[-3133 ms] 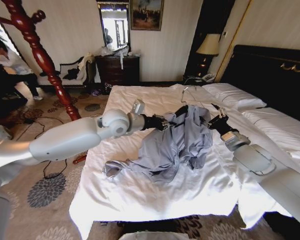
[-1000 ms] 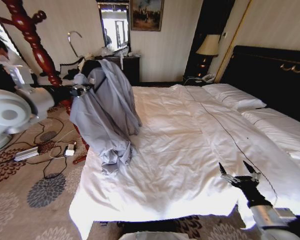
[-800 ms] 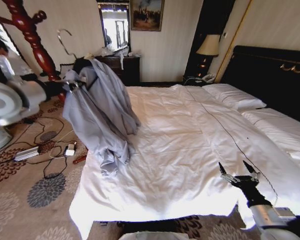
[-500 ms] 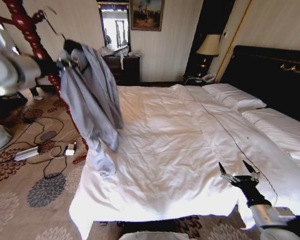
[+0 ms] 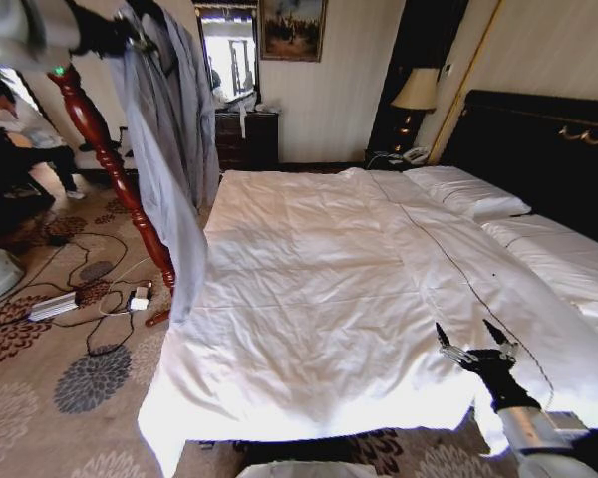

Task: Pick up the clothes from the bed and hang them on the clothes hanger.

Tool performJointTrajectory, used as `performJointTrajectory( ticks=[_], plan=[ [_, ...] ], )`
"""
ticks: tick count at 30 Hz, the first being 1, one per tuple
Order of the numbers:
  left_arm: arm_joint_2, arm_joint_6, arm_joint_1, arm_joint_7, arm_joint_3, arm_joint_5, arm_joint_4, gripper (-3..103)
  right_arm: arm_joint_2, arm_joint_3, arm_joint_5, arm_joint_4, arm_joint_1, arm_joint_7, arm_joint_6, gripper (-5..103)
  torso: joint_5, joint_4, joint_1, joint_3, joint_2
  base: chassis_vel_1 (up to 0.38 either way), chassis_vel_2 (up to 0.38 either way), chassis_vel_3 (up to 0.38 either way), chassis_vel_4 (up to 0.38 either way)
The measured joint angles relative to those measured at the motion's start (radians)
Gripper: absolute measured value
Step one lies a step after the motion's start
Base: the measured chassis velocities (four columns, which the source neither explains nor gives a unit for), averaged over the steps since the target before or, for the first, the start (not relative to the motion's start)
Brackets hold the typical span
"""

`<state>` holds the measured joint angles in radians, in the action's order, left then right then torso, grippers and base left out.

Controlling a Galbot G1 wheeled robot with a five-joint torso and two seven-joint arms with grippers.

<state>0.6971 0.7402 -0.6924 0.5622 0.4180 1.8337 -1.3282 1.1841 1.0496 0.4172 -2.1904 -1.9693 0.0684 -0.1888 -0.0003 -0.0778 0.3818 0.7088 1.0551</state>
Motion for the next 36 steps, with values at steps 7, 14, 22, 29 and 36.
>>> performJointTrajectory(
  ticks=[7,14,22,29,36],
  plan=[
    [0.030,-0.002,0.019,0.047,-0.016,0.007,0.077,17,0.000,0.000,0.000,0.000,0.000,0.000,0.000,100,0.0005,-0.0003,0.000,0.000,0.000,0.000,0.000,0.000,0.000],
    [0.068,-0.003,0.016,0.053,-0.029,0.035,0.204,17,0.000,0.000,0.000,0.000,0.000,-0.001,0.000,100,0.0003,-0.0001,0.000,0.000,0.000,0.000,0.000,0.000,0.000],
    [0.128,-0.004,0.021,0.049,-0.044,0.022,0.334,17,0.000,0.000,0.000,0.000,0.000,-0.001,0.001,100,0.0008,-0.0007,0.000,0.000,0.000,0.000,0.000,0.000,0.000],
    [0.063,-0.005,0.048,-0.037,-0.045,-0.029,0.329,17,0.000,0.000,0.000,0.000,0.000,-0.001,0.001,100,-0.0002,0.0001,0.000,0.000,0.000,0.000,0.000,0.000,0.000],
    [0.022,-0.005,0.060,-0.066,-0.042,-0.027,0.329,17,0.000,0.000,0.000,0.000,0.000,-0.001,0.001,100,-0.0001,0.0002,0.000,0.000,0.000,0.000,0.000,0.000,0.000]
  ],
)
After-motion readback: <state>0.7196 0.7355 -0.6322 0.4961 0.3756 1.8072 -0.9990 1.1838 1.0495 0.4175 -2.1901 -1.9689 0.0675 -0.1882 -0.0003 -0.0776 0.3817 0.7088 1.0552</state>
